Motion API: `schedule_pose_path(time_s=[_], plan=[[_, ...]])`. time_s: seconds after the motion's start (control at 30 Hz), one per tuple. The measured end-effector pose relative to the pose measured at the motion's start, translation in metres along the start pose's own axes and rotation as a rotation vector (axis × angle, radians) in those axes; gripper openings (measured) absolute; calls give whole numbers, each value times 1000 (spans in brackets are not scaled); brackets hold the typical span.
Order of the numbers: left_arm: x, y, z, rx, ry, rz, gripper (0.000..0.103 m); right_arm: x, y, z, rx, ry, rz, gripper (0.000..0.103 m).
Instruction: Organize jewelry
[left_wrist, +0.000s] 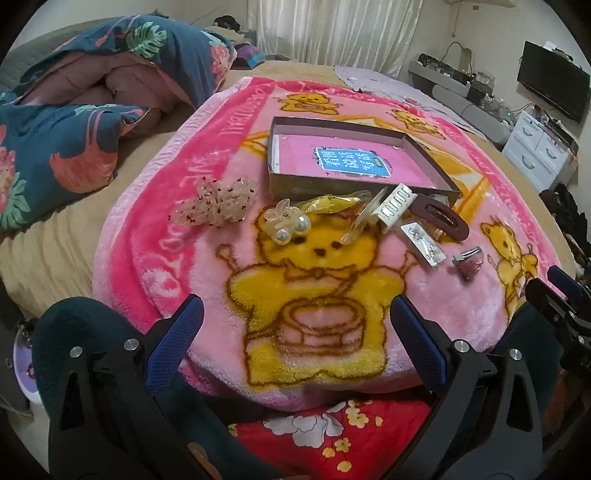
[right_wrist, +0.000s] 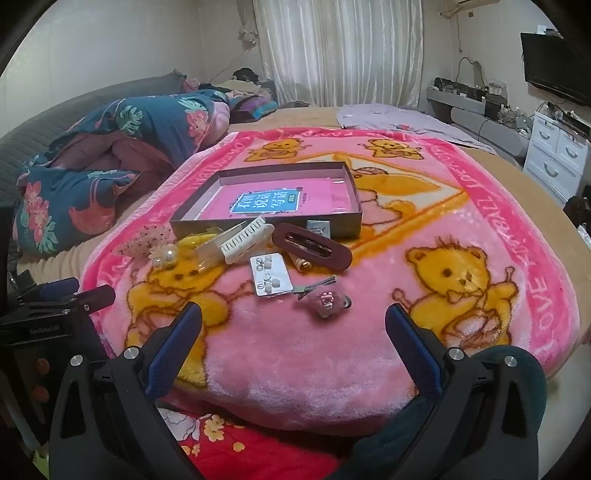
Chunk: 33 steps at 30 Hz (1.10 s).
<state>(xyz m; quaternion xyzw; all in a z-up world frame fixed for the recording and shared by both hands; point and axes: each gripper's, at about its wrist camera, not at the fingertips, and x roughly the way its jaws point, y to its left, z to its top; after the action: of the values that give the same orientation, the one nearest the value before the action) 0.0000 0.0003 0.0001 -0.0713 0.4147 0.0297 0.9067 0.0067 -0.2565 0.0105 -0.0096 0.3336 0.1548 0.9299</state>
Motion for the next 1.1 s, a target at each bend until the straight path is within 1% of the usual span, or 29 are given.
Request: schedule_pose_path(time_s=[0.3, 0.43, 0.47, 0.57, 1.1], plan=[[4, 1, 3, -5, 11, -10, 95, -1, 1, 0, -2, -4, -4, 99], [-2, 0, 6, -4, 6, -7, 95, -2, 2, -1, -1, 0, 2, 99], [0, -3, 1, 6, -1, -4, 95, -2, 2, -1, 0, -1, 3, 99], [-2, -3, 0, 11, -7, -6, 95, -3, 2, 0, -2, -1, 1, 99], [-4, -5, 1, 10, -9, -13, 95, -8, 2, 3, 2, -5, 5, 99]])
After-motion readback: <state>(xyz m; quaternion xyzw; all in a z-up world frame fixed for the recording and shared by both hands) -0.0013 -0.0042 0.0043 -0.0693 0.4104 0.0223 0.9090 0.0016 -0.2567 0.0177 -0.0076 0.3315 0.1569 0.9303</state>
